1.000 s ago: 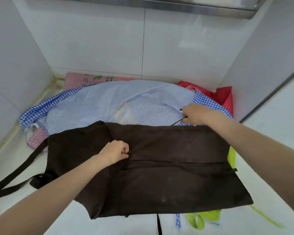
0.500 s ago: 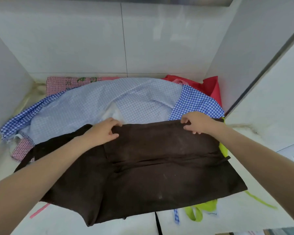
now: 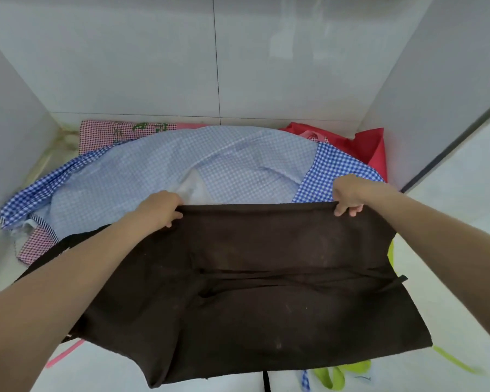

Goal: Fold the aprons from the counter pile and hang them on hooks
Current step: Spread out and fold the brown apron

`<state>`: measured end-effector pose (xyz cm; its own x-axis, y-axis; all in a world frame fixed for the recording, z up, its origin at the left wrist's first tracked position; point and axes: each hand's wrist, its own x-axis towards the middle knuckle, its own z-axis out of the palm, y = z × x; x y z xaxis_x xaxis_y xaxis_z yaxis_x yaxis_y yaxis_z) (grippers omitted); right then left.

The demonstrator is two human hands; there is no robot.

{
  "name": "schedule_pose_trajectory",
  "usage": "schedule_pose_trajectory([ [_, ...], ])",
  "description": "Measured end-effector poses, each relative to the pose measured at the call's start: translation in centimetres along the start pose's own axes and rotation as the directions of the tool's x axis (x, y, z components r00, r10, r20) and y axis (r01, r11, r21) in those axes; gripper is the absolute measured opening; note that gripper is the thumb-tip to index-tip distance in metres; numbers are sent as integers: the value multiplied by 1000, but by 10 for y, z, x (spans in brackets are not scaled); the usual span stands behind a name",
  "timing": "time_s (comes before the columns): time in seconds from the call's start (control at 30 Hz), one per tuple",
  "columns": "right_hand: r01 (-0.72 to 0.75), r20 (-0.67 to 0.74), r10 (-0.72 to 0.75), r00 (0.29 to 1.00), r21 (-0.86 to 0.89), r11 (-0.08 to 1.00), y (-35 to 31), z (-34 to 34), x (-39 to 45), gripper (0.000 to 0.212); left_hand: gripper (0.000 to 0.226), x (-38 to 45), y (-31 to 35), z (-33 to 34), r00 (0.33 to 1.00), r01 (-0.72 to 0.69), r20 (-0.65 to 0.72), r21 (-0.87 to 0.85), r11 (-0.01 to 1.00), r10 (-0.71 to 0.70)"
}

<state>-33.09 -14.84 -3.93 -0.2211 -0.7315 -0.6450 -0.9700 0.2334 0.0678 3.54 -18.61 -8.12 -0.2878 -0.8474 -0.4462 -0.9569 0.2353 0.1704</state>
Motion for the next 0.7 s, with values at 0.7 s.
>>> schedule_pose_trajectory([
  [0.7,306,-10,-310,951,204,930,-99,7,-3,15,17,19,61,11,976,-207,-127,-288,935,177],
])
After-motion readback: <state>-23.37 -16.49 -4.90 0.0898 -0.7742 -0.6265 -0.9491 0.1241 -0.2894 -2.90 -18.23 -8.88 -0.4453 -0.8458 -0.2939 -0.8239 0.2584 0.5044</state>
